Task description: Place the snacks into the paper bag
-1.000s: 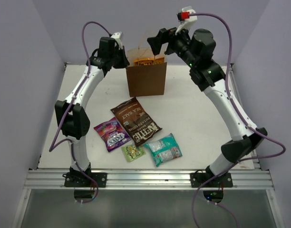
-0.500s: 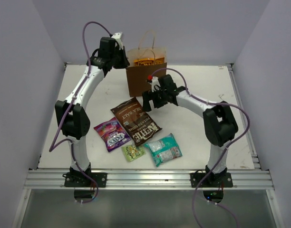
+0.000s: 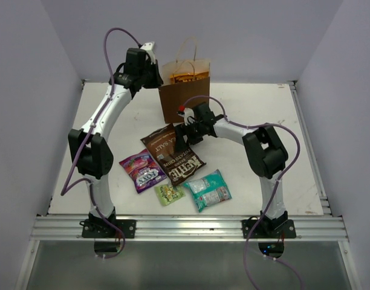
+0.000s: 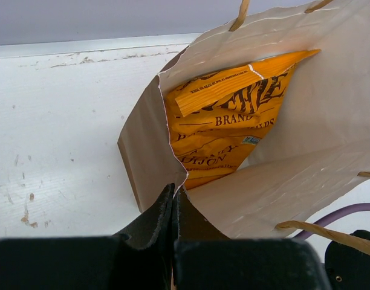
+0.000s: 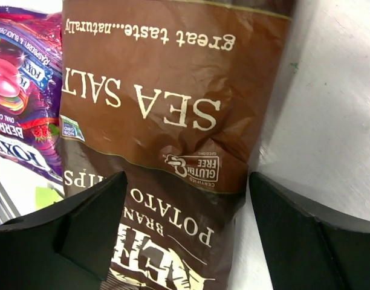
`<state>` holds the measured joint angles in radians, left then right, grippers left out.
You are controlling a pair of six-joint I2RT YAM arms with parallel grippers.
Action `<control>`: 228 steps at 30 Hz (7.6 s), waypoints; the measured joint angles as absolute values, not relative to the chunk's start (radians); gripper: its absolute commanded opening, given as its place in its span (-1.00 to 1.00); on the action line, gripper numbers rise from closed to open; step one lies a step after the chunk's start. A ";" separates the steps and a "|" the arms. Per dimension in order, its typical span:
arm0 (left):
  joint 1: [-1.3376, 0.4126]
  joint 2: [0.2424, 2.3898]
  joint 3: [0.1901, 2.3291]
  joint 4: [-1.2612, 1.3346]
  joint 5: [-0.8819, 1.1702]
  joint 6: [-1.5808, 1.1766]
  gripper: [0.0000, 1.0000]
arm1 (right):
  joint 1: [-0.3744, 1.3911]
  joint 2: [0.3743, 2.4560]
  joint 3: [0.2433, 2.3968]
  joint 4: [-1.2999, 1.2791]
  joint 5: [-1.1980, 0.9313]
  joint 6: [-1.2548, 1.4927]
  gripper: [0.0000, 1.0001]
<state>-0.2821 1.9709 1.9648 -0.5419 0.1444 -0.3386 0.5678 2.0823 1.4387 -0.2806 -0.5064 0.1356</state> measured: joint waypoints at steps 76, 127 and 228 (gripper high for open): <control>-0.283 1.995 1.995 -0.548 0.198 -0.329 -1.00 | 0.427 2.201 2.479 -0.241 -0.178 0.027 -1.00; -0.282 1.999 1.995 -0.539 0.289 -0.332 -1.00 | 0.594 2.137 2.185 -0.401 -0.173 -0.231 0.97; -0.289 1.922 1.872 -0.487 0.255 -0.340 -1.00 | 0.607 1.999 2.288 -0.631 0.388 -0.097 -1.00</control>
<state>-0.2893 1.9221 1.8721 -0.4873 0.2546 -0.3401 0.6071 1.9987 2.2875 -0.6312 0.3878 -0.0971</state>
